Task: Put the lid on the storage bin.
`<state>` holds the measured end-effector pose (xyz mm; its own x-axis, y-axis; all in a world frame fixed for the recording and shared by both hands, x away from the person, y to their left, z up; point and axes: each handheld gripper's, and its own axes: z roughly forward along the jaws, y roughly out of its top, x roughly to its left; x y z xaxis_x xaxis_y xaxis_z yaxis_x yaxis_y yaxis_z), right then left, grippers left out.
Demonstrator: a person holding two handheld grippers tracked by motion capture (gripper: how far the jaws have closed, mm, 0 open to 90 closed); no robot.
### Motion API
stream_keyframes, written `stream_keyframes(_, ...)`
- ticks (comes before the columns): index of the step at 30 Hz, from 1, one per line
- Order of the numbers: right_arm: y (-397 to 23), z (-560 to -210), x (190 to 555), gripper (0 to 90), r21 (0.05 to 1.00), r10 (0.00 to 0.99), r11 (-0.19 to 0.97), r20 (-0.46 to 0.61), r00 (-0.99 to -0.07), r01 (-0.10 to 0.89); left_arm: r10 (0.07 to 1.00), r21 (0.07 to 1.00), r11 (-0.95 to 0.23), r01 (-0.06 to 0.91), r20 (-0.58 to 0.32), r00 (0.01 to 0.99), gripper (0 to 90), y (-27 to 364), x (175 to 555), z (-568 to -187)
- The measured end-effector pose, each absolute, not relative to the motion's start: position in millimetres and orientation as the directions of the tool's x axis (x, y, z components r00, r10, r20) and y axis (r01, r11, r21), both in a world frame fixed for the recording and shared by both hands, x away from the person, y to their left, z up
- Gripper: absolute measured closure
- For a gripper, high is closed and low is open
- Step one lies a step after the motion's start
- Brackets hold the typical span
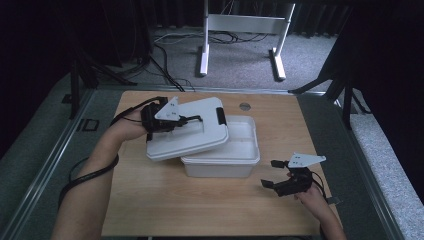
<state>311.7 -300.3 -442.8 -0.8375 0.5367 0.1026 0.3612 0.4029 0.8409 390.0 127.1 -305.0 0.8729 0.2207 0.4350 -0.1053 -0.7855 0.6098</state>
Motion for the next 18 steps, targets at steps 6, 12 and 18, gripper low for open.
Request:
stream_keyframes(6, -301.4, -442.2, 311.1, 12.3, 0.844, 0.537, 0.398, 0.103, -0.837, 0.359, 0.179, 0.611, -0.78, -0.135, 0.425, 0.887, 84.2, 108.8, 392.2, -304.1)
stream_keyframes(12, -304.2, -441.4, 310.5, 12.3, 0.847, 0.541, 0.391, 0.105, -0.835, 0.359, 0.157, 0.615, -0.773, -0.158, 0.426, 0.891, 84.3, 91.9, 393.8, -305.4)
stream_keyframes(18, -304.9, -441.4, 309.9, 12.3, 0.846, 0.539, 0.392, 0.108, -0.836, 0.362, 0.13, 0.601, -0.78, -0.173, 0.427, 0.895, 84.3, 78.0, 394.7, -305.6)
